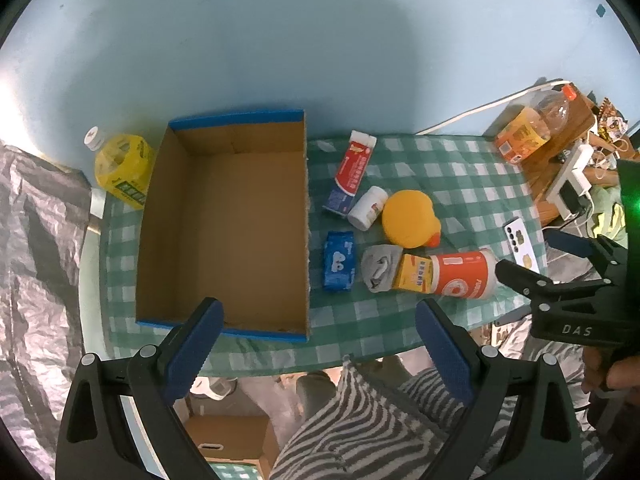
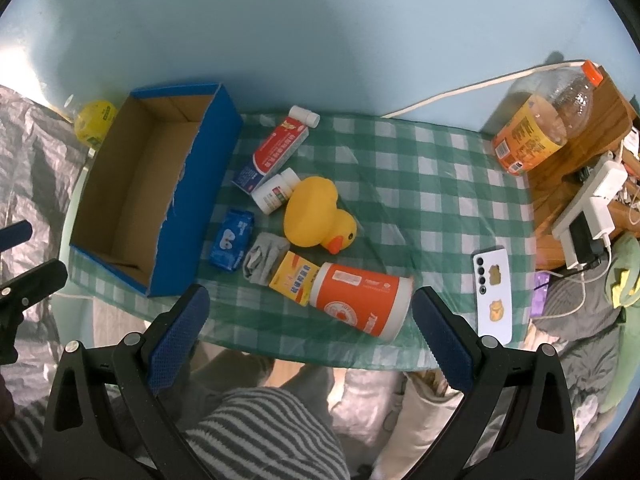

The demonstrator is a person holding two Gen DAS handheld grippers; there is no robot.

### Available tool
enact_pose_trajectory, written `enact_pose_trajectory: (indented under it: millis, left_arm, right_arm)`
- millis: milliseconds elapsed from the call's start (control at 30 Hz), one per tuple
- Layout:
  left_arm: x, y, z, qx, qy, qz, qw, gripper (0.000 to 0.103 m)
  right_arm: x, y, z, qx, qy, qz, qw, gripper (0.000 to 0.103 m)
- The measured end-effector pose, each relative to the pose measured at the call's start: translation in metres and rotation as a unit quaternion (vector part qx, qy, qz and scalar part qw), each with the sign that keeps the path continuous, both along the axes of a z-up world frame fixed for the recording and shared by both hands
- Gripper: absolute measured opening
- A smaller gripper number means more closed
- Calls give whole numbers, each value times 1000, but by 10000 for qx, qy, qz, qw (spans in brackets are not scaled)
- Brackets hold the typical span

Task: Organize objects
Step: 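Move both grippers toward the objects beside the cardboard box, then grasp the orange paper cup with the right gripper while the left approaches the yellow ointment box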

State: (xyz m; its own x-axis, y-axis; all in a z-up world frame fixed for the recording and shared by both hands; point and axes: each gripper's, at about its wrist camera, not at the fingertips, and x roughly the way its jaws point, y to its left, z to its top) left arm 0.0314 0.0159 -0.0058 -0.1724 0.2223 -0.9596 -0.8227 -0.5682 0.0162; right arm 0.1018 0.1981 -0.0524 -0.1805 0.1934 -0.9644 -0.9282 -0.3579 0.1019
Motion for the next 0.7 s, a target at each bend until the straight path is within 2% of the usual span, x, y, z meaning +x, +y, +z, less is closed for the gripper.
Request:
enact_pose_trajectory:
  millis: [200, 333, 533, 700]
  left_arm:
    - [-3, 7, -6, -10, -97, -425, 9991, 97]
    - [-4, 13, -16, -42, -182, -683, 9975, 97]
    - [-8, 25, -36, 217, -678, -857, 9938, 97]
    - [-6, 36, -48, 175, -517, -1016, 9933, 97]
  right_arm:
    - [1, 1, -7, 44, -122, 188, 9997, 102]
    - [5, 2, -16, 55, -277, 518, 9983, 102]
    - [13, 7, -40, -55, -504, 964, 9940, 102]
    - [16, 9, -60, -91, -690, 1312, 9889, 102]
